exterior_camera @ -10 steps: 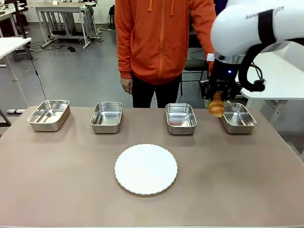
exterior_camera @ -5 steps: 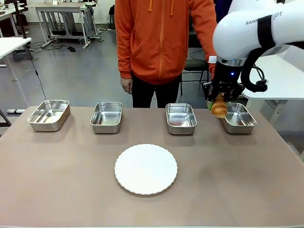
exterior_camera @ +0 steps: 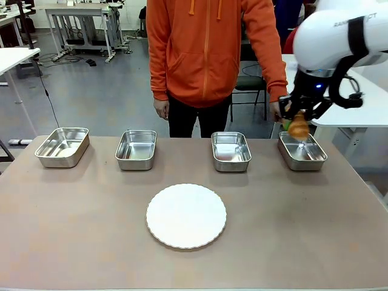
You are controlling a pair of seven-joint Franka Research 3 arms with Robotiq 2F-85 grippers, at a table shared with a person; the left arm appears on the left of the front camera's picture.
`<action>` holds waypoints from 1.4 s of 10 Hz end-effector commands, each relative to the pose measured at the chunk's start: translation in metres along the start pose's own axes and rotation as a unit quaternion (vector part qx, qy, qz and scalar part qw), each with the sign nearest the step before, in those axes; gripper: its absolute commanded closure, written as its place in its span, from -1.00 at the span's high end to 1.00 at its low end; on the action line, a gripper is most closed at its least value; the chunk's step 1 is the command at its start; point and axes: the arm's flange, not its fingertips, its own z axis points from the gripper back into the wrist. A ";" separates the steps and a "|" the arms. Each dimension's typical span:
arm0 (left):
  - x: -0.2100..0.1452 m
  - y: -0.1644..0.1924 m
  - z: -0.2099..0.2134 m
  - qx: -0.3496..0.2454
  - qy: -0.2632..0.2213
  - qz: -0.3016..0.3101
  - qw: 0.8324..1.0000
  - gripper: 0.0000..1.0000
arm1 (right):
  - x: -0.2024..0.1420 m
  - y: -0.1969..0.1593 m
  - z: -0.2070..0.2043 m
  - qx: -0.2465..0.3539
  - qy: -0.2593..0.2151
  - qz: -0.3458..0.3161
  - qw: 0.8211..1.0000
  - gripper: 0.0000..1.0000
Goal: Place the bread in the container.
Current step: Place the Butter Roll into the Airtight Container indicated by the human.
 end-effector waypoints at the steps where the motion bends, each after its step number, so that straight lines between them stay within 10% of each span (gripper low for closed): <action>1: 0.000 -0.001 -0.001 -0.002 -0.010 -0.009 1.000 1.00 | 0.019 -0.024 -0.021 0.015 -0.017 0.036 0.999 -0.18; 9: 0.000 -0.001 -0.001 -0.002 -0.010 -0.009 1.000 1.00 | 0.045 -0.086 -0.121 0.046 -0.040 0.089 0.994 -0.18; 10: 0.000 -0.001 -0.001 -0.002 -0.010 -0.009 1.000 1.00 | 0.048 -0.090 -0.127 0.053 -0.055 0.075 0.994 0.14; 11: 0.000 -0.001 -0.001 -0.002 -0.010 -0.009 1.000 1.00 | 0.048 -0.093 -0.130 0.063 -0.062 0.086 0.992 0.93; 14: 0.000 -0.001 -0.001 -0.002 -0.010 -0.009 1.000 1.00 | 0.048 -0.099 -0.132 0.075 -0.075 0.086 0.991 1.00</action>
